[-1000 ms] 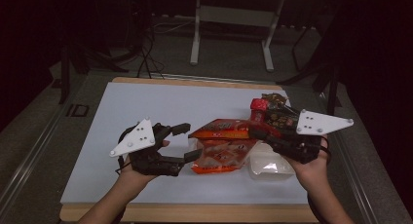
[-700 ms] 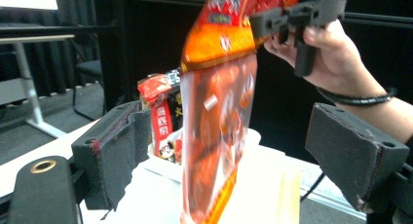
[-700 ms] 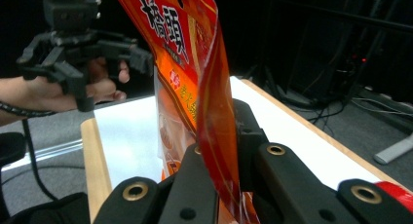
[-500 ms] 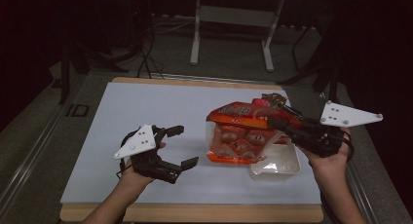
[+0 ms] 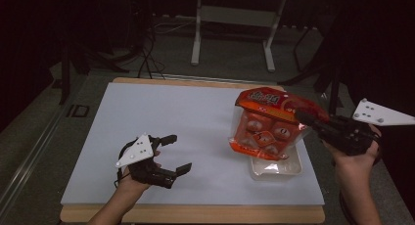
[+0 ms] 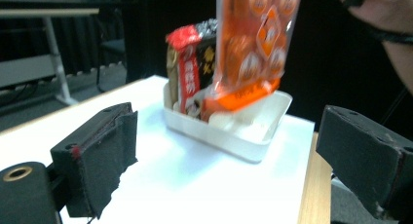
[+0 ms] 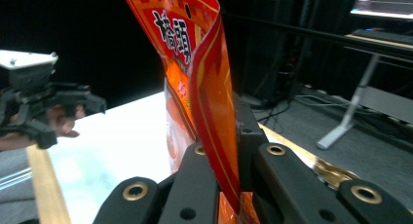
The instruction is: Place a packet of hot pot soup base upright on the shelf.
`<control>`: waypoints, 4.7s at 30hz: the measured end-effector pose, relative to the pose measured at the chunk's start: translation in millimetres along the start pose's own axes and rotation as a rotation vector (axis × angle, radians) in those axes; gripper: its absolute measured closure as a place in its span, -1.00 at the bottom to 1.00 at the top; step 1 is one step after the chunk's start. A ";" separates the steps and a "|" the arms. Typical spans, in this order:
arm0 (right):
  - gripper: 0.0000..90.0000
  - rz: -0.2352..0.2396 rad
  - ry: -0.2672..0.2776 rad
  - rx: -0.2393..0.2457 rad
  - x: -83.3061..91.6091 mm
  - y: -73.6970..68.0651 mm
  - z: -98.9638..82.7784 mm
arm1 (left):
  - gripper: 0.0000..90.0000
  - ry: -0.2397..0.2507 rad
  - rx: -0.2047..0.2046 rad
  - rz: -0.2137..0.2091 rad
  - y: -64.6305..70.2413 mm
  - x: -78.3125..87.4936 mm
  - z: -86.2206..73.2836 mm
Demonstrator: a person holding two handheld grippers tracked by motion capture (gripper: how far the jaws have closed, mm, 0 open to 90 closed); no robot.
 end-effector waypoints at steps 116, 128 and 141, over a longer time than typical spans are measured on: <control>1.00 -0.035 -0.246 -0.148 3.4 37.5 -95.1 | -0.83 -0.044 0.124 0.059 -16.5 2.7 -65.1; 0.82 -0.053 -0.260 -0.218 0.9 53.9 -124.8 | -0.83 -0.049 0.127 0.057 -15.3 1.2 -67.2; 0.30 -0.060 -0.046 -0.128 9.7 35.6 -55.1 | -0.83 -0.056 0.122 0.057 -14.3 1.1 -68.9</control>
Point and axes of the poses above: each handheld gripper's, and its own axes: x roughly backward along the jaws, z roughly out of its top, y roughly to its right, the point moved 10 cm from there along -x, roughly forward along the jaws, and after that the axes turned 2 degrees about -y, right-handed, at the moved point
